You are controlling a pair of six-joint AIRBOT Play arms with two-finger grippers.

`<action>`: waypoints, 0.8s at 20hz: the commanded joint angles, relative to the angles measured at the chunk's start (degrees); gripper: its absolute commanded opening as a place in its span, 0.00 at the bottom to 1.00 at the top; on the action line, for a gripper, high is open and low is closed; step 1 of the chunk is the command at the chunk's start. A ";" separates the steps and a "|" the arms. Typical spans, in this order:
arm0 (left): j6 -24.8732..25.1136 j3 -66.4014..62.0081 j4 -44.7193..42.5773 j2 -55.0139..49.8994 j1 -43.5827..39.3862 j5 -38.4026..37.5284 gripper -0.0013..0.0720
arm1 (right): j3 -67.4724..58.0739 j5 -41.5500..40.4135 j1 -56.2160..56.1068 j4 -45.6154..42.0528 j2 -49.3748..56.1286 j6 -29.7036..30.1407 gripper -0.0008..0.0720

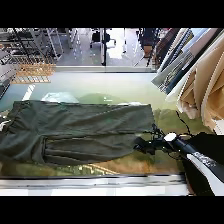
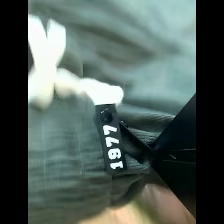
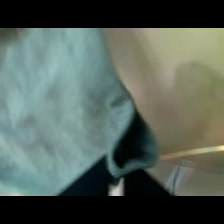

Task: Fold the clothes and pants, and hang the long-sleeved shirts on hangers.

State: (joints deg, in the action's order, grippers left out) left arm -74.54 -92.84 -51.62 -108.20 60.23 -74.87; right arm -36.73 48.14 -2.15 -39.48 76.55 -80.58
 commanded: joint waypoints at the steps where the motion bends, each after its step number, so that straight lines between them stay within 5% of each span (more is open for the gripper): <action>1: 4.04 -0.02 18.51 0.31 0.37 -2.03 0.04 | -0.35 -2.23 -1.57 1.01 -1.64 1.36 0.05; 5: 7.34 -0.02 21.14 4.24 1.66 -2.34 0.04 | -0.44 14.78 -1.60 -5.86 -21.75 -0.33 0.04; 7: 8.79 -0.02 17.16 6.60 1.95 -2.12 0.04 | -2.16 21.75 -1.60 -6.97 -37.86 -7.80 0.04; 9: 11.80 -0.02 13.79 8.55 1.92 -2.32 0.04 | -6.91 20.09 -1.60 -8.02 -53.44 -17.70 0.04; 11: 11.82 -0.02 12.09 10.03 0.81 -2.05 0.04 | -11.61 10.49 -1.42 -18.58 -63.01 -24.26 0.04; 14: 10.99 0.04 1.05 10.38 -3.13 -2.62 0.04 | -12.50 10.36 -1.40 -46.21 -58.84 -35.56 0.04; 16: 10.27 0.13 -14.14 10.34 -7.21 -3.87 0.04 | -12.52 16.70 -1.40 -52.74 -44.02 -34.16 0.04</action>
State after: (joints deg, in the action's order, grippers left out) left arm -63.86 -92.77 -48.99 -98.35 57.04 -77.71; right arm -48.07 60.62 -3.57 -74.39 23.57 -108.90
